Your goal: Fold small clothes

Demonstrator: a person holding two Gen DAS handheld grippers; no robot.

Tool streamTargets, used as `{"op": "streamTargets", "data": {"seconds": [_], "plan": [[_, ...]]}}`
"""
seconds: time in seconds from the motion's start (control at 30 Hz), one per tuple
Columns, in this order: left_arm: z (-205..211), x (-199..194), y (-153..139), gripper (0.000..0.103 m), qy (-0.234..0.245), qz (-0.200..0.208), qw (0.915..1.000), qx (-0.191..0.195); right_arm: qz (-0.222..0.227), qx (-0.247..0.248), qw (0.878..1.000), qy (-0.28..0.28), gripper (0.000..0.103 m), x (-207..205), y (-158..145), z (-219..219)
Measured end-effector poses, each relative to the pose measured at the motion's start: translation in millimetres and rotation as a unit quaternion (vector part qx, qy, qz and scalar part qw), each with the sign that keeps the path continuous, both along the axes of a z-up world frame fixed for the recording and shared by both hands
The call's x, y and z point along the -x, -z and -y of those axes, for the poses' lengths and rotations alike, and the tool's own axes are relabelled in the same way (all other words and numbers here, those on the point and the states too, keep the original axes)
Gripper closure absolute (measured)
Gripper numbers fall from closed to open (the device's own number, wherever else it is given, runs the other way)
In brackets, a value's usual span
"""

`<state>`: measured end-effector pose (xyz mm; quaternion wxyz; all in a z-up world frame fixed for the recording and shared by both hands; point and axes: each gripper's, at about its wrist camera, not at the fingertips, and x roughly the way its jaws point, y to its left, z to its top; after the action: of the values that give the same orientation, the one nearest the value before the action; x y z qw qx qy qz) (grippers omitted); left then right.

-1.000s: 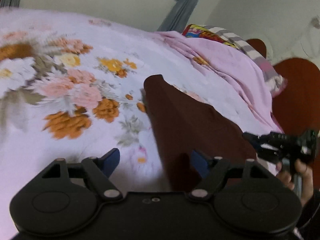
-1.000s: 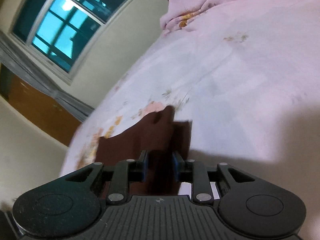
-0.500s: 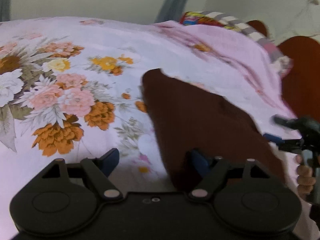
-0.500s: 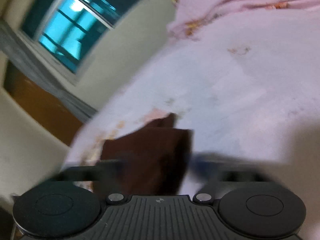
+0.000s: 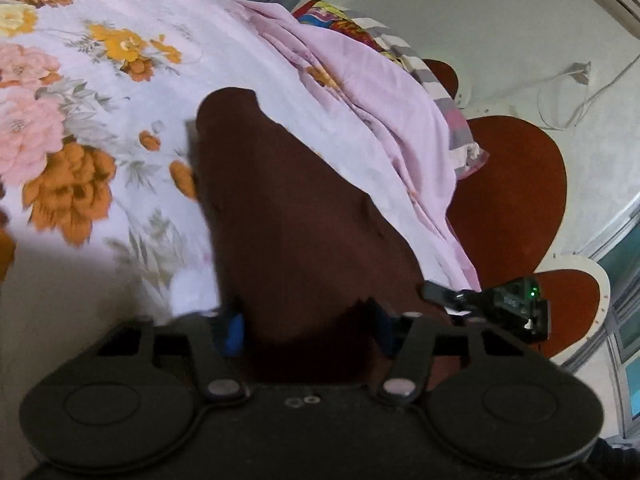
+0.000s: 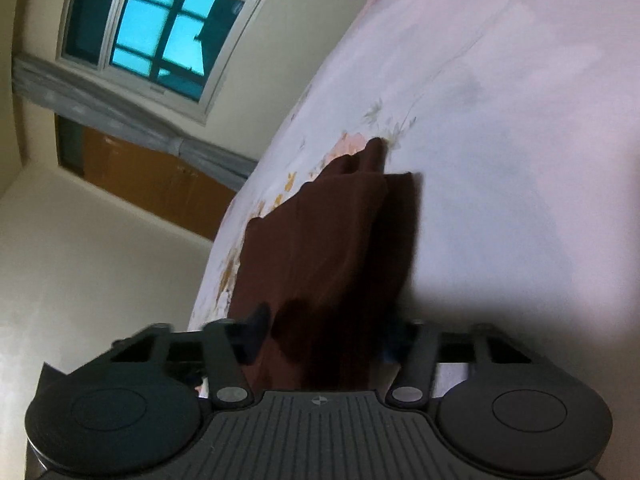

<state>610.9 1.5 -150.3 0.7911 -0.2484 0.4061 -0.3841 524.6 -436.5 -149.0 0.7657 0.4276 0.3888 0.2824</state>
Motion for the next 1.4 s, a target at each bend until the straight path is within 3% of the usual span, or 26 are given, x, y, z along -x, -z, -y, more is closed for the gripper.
{"op": "streamTargets", "data": {"seconds": [0.07,0.13,0.27,0.4,0.53,0.6,0.67,0.77,0.83,0.97,1.0,1.03,1.1,1.13,1.17,1.2,1.27,1.33,1.4], "plan": [[0.3,-7.5,5.8,0.065,-0.002,0.0,1.0,0.007,0.008,0.002,1.0,-0.023,0.065,-13.2,3.9,-8.1],[4.4,-8.8,5.0,0.073,-0.005,0.006,0.9999,-0.009,0.02,0.023,0.999,-0.034,0.078,-17.8,-1.9,-19.8],[3.8,16.3,-25.5,0.081,-0.015,0.055,0.998,-0.025,0.072,0.063,0.995,-0.037,0.083,-0.4,-38.6,-34.8],[-10.2,64.4,-95.7,0.082,-0.022,0.12,0.9925,-0.008,0.146,0.067,0.986,-0.046,0.083,43.8,-111.6,-47.2],[-25.1,135.3,-187.5,0.081,-0.013,0.199,0.9799,-0.009,0.215,0.052,0.973,-0.059,0.083,99.1,-194.8,-59.1],[-30.4,166.6,-224.4,0.081,-0.01,0.224,0.9743,-0.022,0.239,0.045,0.967,-0.068,0.083,124.5,-227.0,-71.5],[-33.8,177.8,-241.7,0.08,-0.01,0.213,0.9762,-0.039,0.234,0.052,0.968,-0.076,0.083,138.6,-243.3,-82.8],[-40.3,164.8,-217.7,0.08,-0.019,0.117,0.9919,-0.047,0.16,0.048,0.983,-0.078,0.083,130.4,-222.1,-100.3],[-47.3,152.0,-170.6,0.08,-0.026,0.038,0.9978,-0.048,0.09,0.035,0.992,-0.08,0.083,119.3,-183.1,-108.6],[-55.8,140.9,-50.0,0.078,-0.036,-0.08,0.9924,-0.087,-0.061,0.041,0.994,-0.076,0.082,96.8,-59.4,-127.3],[-58.9,145.3,-20.9,0.074,-0.045,-0.102,0.99,-0.087,-0.093,0.056,0.991,-0.077,0.074,96.3,-30.8,-132.7],[-67.2,153.0,-10.3,0.074,-0.058,-0.095,0.9924,-0.052,-0.106,0.05,0.991,-0.07,0.075,100.5,-8.6,-132.1],[-81.3,167.6,-9.7,0.069,-0.07,-0.103,0.9922,-0.003,-0.092,-0.013,0.995,-0.04,0.069,115.8,2.4,-110.8],[-84.3,179.5,-15.6,0.056,-0.061,-0.09,0.9941,-0.002,-0.089,-0.018,0.995,-0.033,0.063,124.2,-1.4,-101.9],[-86.1,193.3,-20.8,0.039,-0.046,-0.069,0.9965,-0.009,-0.074,-0.016,0.996,-0.037,0.041,131.7,-7.8,-94.6],[-85.0,207.0,-23.1,0.036,-0.032,-0.062,0.9974,-0.02,-0.049,-0.016,0.998,-0.041,0.016,138.4,-13.9,-87.5],[-73.3,225.7,-22.9,0.037,-0.005,-0.054,0.9974,-0.047,-0.024,-0.007,0.998,-0.058,0.01,156.7,-22.8,-81.2],[-59.9,233.2,-24.5,0.042,-0.007,-0.038,0.9965,-0.075,-0.024,0.032,0.995,-0.088,0.01,162.5,-24.7,-92.1],[-49.1,228.7,-20.0,0.059,-0.002,-0.049,0.9965,-0.069,-0.008,0.089,0.99,-0.112,0.013,164.5,-27.8,-115.7]]}}
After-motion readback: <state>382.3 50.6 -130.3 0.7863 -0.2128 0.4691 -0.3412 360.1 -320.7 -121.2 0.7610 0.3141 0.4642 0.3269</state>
